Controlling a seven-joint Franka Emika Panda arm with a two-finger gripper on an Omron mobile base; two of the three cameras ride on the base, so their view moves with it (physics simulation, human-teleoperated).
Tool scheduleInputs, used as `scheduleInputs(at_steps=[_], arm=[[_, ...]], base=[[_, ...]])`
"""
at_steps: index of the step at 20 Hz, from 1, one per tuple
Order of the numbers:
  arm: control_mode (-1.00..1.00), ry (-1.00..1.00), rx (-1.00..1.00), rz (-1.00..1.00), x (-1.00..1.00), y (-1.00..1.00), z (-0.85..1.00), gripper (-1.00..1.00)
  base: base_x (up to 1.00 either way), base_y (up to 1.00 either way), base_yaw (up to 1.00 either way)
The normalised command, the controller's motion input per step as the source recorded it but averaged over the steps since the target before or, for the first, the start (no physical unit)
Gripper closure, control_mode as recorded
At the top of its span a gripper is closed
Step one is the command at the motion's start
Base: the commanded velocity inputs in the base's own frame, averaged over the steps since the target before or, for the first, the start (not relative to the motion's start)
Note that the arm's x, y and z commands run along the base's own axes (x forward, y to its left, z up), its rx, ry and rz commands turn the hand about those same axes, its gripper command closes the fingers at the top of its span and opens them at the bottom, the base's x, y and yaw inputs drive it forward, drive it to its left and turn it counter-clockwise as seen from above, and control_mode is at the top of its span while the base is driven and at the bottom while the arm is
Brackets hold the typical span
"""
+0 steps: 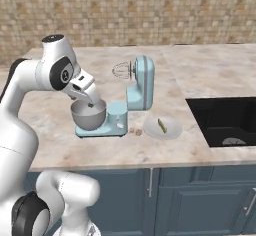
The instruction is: Add butter and sugar cubes to the stand mixer bowl and then turn on the stand mixer to begin making frosting.
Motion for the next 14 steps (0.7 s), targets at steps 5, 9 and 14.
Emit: scheduleInputs(at_steps=[5,9,14], arm=[[1.00,0.00,0.00,0.00,0.00,0.00,0.00,-1.00],[1.00,0.00,0.00,0.00,0.00,0.00,0.00,-1.00],[-1.00,0.00,0.00,0.00,0.00,0.00,0.00,-1.00]], base=[[-0.27,-0.01,-0.17],[-0.13,0.00,-0.11],[0.00,0.00,0.00]])
